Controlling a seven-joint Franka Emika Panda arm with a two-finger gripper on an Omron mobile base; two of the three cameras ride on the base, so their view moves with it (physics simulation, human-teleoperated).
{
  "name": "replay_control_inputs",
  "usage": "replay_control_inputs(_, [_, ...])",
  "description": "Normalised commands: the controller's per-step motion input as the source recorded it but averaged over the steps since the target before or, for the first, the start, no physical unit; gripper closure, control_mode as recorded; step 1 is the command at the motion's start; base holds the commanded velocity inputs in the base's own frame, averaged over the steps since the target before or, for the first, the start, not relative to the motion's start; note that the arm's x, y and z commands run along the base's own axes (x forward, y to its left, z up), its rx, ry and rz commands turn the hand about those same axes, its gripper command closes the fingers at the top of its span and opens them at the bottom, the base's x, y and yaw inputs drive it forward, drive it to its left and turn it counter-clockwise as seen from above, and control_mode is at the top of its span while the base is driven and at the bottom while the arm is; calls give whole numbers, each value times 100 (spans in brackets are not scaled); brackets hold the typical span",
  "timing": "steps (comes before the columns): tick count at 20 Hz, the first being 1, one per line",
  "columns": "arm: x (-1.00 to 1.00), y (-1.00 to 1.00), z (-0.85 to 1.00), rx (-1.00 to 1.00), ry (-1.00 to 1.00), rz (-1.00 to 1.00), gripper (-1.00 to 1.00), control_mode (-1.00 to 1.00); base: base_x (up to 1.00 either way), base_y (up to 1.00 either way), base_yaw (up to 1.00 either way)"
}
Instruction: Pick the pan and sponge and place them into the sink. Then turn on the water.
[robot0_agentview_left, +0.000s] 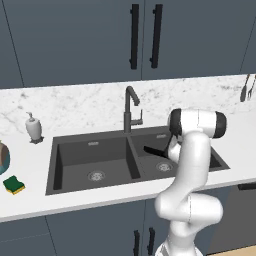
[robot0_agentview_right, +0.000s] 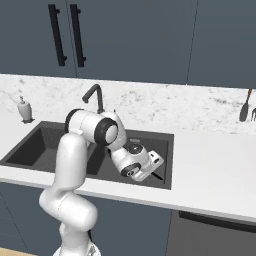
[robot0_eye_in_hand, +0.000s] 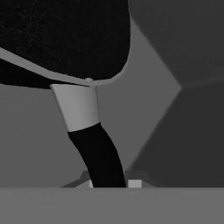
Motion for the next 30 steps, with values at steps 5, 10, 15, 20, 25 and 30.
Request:
replay_control_inputs(5, [25, -21, -29, -9, 18, 5, 100, -100, 0, 0, 0])
replay_control_inputs(10, [68, 0, -10, -4, 12, 7, 100, -100, 0, 0, 0])
replay_control_inputs(15, [91, 30, -27, -6, 12, 4, 100, -100, 0, 0, 0])
replay_control_inputs(20, [82, 70, -25, -17, 20, 0, -100, -100, 0, 0, 0])
replay_control_inputs(25, [37, 47, 5, -9, 7, 0, -100, -100, 0, 0, 0])
replay_control_inputs(30, [1, 21, 52, -1, 0, 0, -100, -100, 0, 0, 0])
